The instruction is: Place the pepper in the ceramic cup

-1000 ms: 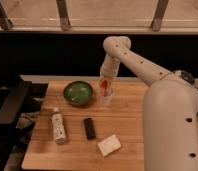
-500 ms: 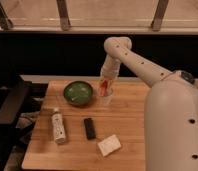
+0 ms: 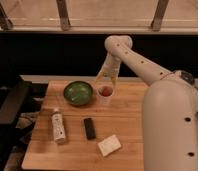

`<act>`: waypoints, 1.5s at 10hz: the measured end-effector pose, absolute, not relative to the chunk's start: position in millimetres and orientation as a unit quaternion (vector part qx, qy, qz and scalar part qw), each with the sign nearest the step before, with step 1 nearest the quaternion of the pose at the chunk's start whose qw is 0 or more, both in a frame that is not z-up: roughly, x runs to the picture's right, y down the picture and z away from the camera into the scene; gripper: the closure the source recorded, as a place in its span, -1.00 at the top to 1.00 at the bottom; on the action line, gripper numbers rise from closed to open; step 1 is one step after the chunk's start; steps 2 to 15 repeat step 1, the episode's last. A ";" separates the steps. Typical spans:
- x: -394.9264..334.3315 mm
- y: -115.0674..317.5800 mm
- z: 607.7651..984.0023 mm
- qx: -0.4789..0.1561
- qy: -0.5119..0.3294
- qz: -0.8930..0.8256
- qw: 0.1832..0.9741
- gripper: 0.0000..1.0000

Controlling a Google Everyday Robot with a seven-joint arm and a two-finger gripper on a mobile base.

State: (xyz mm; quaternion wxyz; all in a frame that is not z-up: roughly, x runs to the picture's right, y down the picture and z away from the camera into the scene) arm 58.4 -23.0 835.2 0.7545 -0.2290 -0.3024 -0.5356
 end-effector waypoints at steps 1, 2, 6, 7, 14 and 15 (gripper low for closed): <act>56.4 -15.0 830.5 -0.235 -0.303 -0.540 0.750 -0.27; 56.4 -15.0 830.5 -0.235 -0.303 -0.540 0.750 -0.27; 56.4 -15.0 830.5 -0.235 -0.303 -0.540 0.750 -0.27; 56.4 -15.0 830.5 -0.235 -0.303 -0.540 0.750 -0.27; 56.4 -15.0 830.5 -0.235 -0.303 -0.540 0.750 -0.27; 56.4 -15.0 830.5 -0.235 -0.303 -0.540 0.750 -0.27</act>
